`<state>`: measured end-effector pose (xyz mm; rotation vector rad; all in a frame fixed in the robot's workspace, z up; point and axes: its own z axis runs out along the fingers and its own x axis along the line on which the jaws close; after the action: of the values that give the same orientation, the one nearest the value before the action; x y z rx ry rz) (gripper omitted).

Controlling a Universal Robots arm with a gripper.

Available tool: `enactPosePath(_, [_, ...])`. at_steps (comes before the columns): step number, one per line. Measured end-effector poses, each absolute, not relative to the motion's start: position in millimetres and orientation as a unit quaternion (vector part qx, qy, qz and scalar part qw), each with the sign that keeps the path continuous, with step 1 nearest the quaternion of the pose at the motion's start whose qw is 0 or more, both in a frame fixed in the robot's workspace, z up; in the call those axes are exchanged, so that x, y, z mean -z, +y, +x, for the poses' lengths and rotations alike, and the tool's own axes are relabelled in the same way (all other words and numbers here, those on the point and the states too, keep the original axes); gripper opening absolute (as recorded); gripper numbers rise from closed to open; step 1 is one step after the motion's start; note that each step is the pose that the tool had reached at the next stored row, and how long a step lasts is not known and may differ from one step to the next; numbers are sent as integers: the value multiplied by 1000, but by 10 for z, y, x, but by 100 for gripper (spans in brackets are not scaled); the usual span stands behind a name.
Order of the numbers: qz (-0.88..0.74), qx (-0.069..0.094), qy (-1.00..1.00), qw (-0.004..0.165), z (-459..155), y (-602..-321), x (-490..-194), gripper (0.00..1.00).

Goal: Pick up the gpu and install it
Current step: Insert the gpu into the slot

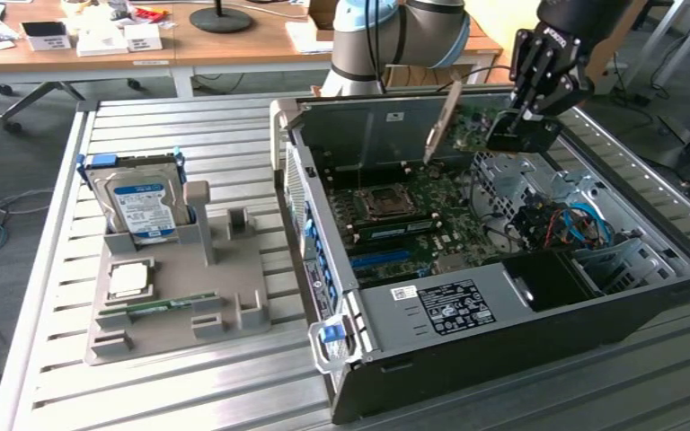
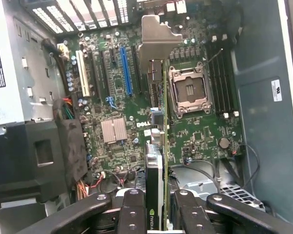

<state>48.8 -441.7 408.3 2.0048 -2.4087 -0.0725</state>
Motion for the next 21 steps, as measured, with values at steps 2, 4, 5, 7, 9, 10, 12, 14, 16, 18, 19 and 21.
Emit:
enactPosePath(2, [643, 21, -766, 1, 486, -4417, -4077, 27])
enactPosePath(4, [646, 18, -763, -3, 484, -4417, -4067, 27])
enactPosePath(5, [647, 16, -762, -4, 482, -4417, -4062, 27])
enactPosePath(7, [650, 14, -760, -7, 471, -4417, -4047, 27])
enactPosePath(9, [651, 13, -759, -8, 453, -4417, -4026, 27])
enactPosePath(10, [653, 13, -758, -9, 445, -4417, -4015, 27])
enactPosePath(12, [655, 11, -756, -10, 428, -4417, -3991, 27])
enactPosePath(14, [657, 9, -754, -13, 418, -4417, -3974, 27])
enactPosePath(16, [659, 6, -752, -16, 412, -4417, -3960, 27])
enactPosePath(18, [661, 3, -750, -20, 404, -4417, -3945, 27])
enactPosePath(19, [662, 2, -749, -21, 398, -4417, -3939, 27])
enactPosePath(21, [663, 1, -749, -22, 364, -4417, -3921, 27])
